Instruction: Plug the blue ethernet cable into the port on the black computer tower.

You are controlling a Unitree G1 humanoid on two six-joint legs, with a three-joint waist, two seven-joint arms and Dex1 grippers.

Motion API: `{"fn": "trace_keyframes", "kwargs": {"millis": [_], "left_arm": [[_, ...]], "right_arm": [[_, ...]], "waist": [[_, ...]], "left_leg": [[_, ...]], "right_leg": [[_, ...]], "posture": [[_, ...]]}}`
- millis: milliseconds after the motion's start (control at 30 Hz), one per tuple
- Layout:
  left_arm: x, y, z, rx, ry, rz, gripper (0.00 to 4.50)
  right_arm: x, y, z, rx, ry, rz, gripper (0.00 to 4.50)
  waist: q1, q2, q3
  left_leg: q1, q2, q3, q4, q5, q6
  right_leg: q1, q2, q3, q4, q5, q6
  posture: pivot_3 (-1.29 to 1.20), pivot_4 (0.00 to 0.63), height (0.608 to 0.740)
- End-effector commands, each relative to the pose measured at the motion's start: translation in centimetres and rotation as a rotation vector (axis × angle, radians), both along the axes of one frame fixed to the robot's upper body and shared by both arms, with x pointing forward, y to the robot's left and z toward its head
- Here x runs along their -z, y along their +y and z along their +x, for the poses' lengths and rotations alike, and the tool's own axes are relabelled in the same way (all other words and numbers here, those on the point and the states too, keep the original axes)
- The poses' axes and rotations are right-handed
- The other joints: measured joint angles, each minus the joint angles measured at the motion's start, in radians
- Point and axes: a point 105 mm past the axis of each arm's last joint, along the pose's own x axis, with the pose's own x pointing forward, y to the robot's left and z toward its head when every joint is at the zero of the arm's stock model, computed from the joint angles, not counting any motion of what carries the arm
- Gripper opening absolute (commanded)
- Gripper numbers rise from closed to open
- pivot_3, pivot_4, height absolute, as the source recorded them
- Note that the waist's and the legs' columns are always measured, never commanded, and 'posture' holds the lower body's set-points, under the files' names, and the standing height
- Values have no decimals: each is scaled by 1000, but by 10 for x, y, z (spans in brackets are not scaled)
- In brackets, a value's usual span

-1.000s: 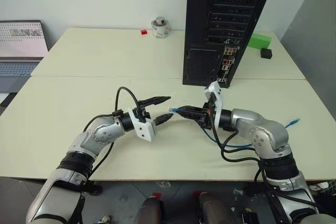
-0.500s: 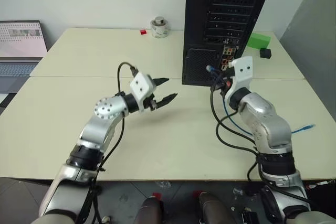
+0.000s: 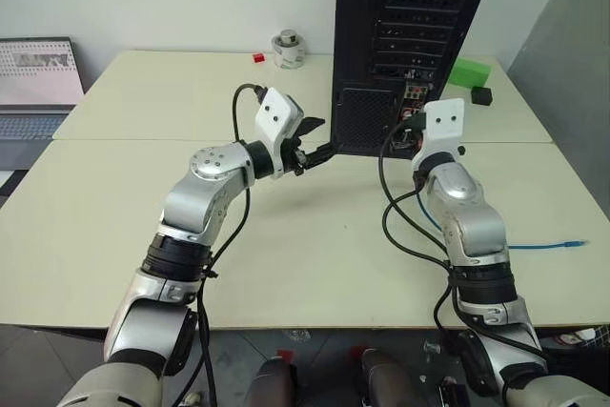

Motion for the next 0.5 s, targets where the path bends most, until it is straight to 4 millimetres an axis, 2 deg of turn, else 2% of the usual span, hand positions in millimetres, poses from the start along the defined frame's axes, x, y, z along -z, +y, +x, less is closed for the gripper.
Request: {"fn": "trace_keyframes", "kwargs": {"millis": [33, 500], "left_arm": [[-19, -1, -2, -7, -67, -9, 3129], [-21, 1, 0, -30, -75, -1, 3129]], "right_arm": [[-21, -3, 1, 20, -75, 38, 0], [-20, 0, 8, 24, -72, 86, 0]], "waist": [[0, 0, 0], [0, 0, 0]], "left_leg": [[0, 0, 0, 0, 0, 0], [0, 0, 0, 0, 0, 0]], "right_leg": [[0, 0, 0, 0, 0, 0], [0, 0, 1, 0, 0, 0]], "posture": [[0, 150, 740], [0, 150, 740]]}}
